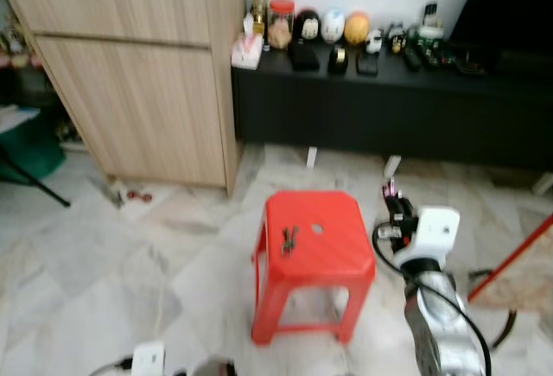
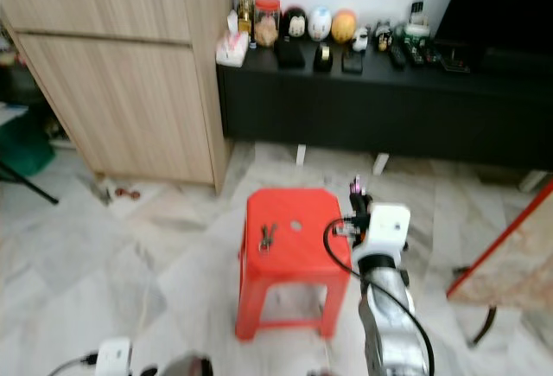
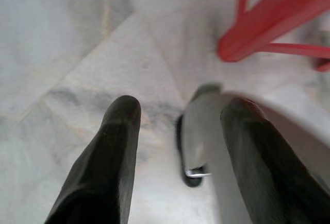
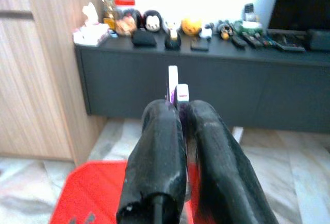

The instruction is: Hang keys on a hook

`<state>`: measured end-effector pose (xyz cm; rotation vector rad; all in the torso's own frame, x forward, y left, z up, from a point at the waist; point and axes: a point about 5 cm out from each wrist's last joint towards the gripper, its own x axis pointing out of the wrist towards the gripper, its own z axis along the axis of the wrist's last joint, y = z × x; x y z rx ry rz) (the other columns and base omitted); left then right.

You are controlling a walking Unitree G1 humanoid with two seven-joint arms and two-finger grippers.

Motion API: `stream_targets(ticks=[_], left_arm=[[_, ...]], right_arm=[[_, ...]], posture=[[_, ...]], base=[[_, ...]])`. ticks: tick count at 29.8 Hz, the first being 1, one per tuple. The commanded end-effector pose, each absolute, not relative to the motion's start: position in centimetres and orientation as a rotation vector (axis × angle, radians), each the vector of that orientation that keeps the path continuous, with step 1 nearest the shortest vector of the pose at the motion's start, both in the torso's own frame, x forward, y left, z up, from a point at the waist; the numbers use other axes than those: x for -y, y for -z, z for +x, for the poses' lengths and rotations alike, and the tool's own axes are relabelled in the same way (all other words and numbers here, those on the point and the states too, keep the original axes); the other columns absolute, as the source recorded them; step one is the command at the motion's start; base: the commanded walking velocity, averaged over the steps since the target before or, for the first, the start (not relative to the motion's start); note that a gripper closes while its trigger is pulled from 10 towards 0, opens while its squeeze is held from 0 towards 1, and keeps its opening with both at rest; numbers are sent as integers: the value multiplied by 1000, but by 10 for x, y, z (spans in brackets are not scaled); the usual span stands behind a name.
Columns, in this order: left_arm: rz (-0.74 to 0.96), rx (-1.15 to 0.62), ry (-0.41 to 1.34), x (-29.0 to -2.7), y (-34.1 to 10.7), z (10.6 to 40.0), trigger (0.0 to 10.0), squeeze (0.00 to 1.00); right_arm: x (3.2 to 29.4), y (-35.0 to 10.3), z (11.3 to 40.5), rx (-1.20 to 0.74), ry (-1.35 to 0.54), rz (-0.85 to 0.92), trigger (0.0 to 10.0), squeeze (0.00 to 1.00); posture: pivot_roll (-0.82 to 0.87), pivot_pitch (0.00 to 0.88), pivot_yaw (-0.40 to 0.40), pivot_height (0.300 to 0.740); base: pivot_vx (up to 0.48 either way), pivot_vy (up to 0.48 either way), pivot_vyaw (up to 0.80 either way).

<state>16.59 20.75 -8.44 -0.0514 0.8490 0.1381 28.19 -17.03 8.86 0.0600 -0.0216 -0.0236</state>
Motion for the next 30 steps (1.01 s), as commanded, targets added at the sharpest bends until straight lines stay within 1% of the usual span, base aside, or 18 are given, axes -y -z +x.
stream_targets(ticks=[1,20,27,30], left_arm=[[-43,-865,-123,-206,86,163,10000,0],[-50,-870,-125,-206,86,164,10000,0],[-51,-871,-124,-206,86,164,10000,0],[-44,-876,-119,-206,86,164,10000,0]], right_arm=[[172,-96,284,49,25,57,10000,0],[170,-98,287,37,-12,77,10000,0],[172,-97,288,26,-5,75,10000,0],[172,-97,288,30,16,103,10000,0]], posture=[[48,0,-92,740],[41,0,-90,740],[30,0,-86,740],[27,0,-83,740]], base=[[0,0,0],[0,0,0],[0,0,0],[0,0,0]])
